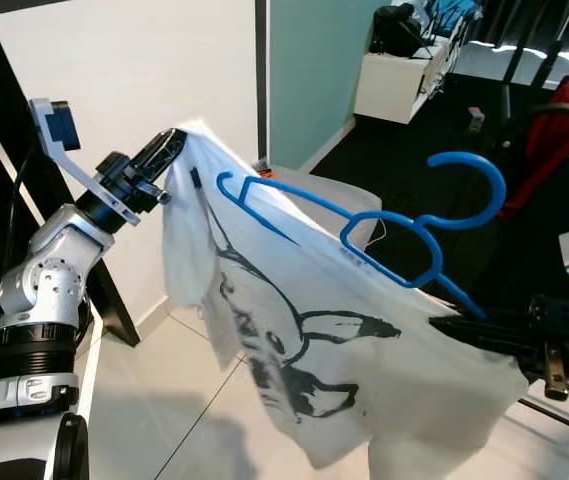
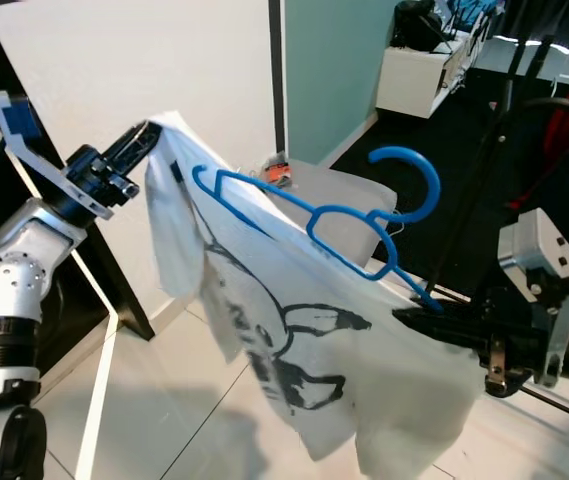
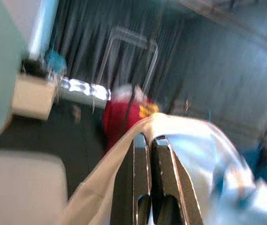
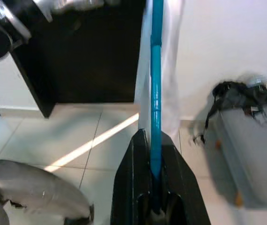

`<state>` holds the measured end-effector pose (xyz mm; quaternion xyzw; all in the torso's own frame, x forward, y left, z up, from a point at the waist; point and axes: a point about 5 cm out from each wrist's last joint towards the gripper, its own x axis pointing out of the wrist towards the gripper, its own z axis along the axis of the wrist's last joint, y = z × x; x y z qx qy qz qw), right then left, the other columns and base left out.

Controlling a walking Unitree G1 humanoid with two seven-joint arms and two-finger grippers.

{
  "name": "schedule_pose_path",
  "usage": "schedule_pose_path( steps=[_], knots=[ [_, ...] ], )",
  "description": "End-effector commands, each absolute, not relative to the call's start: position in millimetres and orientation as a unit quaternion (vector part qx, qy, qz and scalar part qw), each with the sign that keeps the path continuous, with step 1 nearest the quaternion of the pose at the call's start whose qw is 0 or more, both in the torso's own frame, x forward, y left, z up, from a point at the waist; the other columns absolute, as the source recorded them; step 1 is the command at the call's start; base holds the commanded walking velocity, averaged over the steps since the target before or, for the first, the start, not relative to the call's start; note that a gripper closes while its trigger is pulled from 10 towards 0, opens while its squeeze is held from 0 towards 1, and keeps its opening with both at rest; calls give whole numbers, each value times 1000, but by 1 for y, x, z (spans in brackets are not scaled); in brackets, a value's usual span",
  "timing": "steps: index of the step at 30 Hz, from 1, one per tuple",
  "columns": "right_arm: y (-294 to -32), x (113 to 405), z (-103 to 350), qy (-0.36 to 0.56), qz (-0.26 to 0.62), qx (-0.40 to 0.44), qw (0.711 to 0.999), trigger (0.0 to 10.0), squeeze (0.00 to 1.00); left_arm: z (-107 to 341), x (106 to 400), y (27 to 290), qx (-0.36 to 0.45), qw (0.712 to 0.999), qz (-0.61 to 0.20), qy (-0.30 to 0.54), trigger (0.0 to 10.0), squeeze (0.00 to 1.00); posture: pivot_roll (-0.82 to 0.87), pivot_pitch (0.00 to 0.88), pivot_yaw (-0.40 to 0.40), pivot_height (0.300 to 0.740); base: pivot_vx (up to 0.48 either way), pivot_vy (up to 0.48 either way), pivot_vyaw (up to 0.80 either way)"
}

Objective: Hang hanger

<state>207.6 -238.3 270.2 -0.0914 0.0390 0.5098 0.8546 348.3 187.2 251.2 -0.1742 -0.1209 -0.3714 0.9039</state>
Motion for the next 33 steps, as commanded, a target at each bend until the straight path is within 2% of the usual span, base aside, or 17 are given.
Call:
schedule_pose_path(
  steps=[1, 5, 6, 10, 12, 17, 20, 24, 25, 27, 33],
  knots=[
    [-234, 208, 272, 27, 514, -90, 853, 0, 0, 211, 336, 178, -84, 906, -414, -32, 10000, 0, -99, 65, 7, 740, 0, 0, 0],
    [-233, 209, 262, 59, 515, -101, 849, 0, 0, 191, 321, 168, -22, 886, -463, 7, 10000, 0, -99, 66, 6, 740, 0, 0, 0],
    [-233, 208, 257, 81, 515, -110, 846, 0, 0, 191, 316, 165, -21, 878, -477, 8, 10000, 1000, -97, 66, 1, 740, 0, 0, 0],
    [-236, 208, 247, 122, 515, -131, 838, 0, 0, 198, 305, 163, -9, 857, -515, -3, 10000, 1000, -97, 66, 0, 740, 0, 0, 0],
    [-241, 208, 240, 162, 511, -158, 829, 0, 0, 210, 296, 166, 20, 837, -547, -13, 10000, 1000, -96, 66, -2, 740, 0, 0, 0],
    [-247, 210, 234, 204, 506, -188, 817, 0, 0, 237, 295, 180, 75, 832, -547, -55, 10000, 1000, -96, 62, -5, 740, 0, 0, 0],
    [-248, 210, 233, 210, 507, -192, 814, 0, 0, 245, 295, 180, 80, 830, -547, -76, 10000, 1000, -96, 62, -5, 740, 0, 0, 0],
    [-247, 217, 239, 199, 507, -217, 810, 0, 0, 274, 283, 151, 11, 792, -588, -162, 10000, 1000, -95, 52, -3, 740, 0, 0, 0],
    [-247, 217, 239, 199, 507, -217, 810, 0, 0, 274, 283, 151, 11, 792, -588, -162, 10000, 1000, -95, 52, -3, 740, 0, 0, 0],
    [-245, 223, 244, 190, 510, -237, 805, 0, 0, 271, 280, 133, -7, 778, -606, -165, 10000, 1000, -100, 45, 0, 740, 0, 0, 0],
    [-238, 236, 251, 172, 515, -266, 796, 0, 0, 262, 282, 109, -13, 769, -618, -164, 10000, 1000, -103, 34, 4, 740, 0, 0, 0]
  ],
)
